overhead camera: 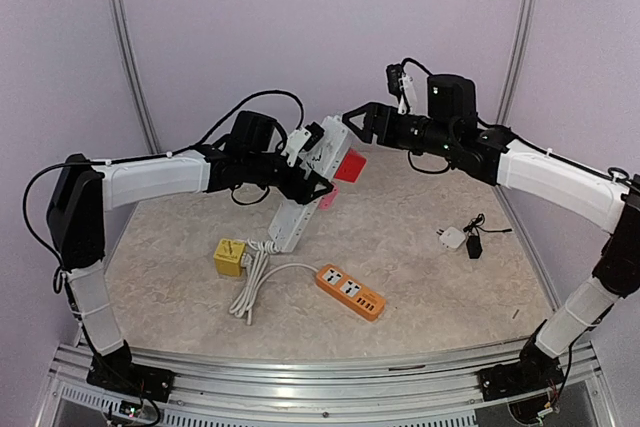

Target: Pull the plug off the socket

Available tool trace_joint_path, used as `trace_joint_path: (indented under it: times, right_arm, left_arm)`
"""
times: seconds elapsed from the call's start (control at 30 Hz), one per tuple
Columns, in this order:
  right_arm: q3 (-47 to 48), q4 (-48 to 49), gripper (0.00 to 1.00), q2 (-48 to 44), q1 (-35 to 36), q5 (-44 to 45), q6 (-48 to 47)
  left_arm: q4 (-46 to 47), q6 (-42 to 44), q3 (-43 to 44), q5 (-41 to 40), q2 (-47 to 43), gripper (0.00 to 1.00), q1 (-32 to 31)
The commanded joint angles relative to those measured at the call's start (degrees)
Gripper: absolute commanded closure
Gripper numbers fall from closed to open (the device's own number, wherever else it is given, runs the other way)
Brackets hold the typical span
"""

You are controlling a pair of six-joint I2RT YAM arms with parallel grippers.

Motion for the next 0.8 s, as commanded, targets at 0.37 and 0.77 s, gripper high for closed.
trace_joint_path:
  times: [0.37, 0.77]
  right_arm:
    - [-15.5, 7.3, 0.08, -17.2, 0.6, 6.5, -9.3]
    - [-28.2, 18.9, 0.08, -19.1, 2.2, -6.9, -6.1]
  left_arm:
    - [3.2, -20.5, -6.7, 30.3, -15.0, 0.81, 8.9]
    - [5.9, -24.3, -10.2, 45.3, -19.5, 0.81, 11.6]
